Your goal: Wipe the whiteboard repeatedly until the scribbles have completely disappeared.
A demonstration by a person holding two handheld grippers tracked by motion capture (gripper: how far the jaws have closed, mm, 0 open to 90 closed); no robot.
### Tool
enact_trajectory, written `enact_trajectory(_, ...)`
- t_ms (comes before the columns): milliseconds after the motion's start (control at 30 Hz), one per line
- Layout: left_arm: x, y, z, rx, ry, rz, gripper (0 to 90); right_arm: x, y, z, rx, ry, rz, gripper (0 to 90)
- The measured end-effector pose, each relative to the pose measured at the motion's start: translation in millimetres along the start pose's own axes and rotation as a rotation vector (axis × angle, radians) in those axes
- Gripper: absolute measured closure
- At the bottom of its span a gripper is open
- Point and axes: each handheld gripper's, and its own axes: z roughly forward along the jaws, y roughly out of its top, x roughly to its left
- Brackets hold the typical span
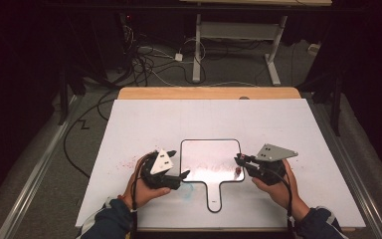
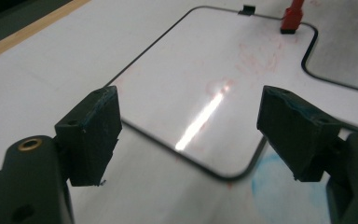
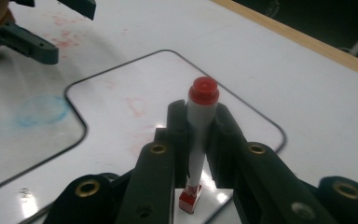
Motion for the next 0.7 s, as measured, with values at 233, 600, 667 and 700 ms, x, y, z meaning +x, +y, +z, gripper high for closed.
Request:
enact_trajectory(233, -4.3, -22.3, -31.8, -0.001, 0.027, -0.037, 20.4, 10.2, 6.0, 3.0, 0.034, -0.011, -0.072, 81.2)
enact_trajectory(600, -2.5, -31.1, -33.7, 0.038, 0.039, -0.043, 18.7, 13.8, 14.0, 16.2, 0.033, 0.023, -0.05, 81.2)
enact_trajectory(667, -2.5, -30.9, -33.6, 0.037, 0.032, -0.043, 18.8, 12.1, 16.4, 19.0, 0.048, -0.021, -0.081, 81.2)
enact_trajectory(700, -2.6, -30.8, -33.6, 0.034, 0.031, -0.043, 18.8, 9.8, 16.7, 20.3, 0.063, -0.07, -0.107, 81.2)
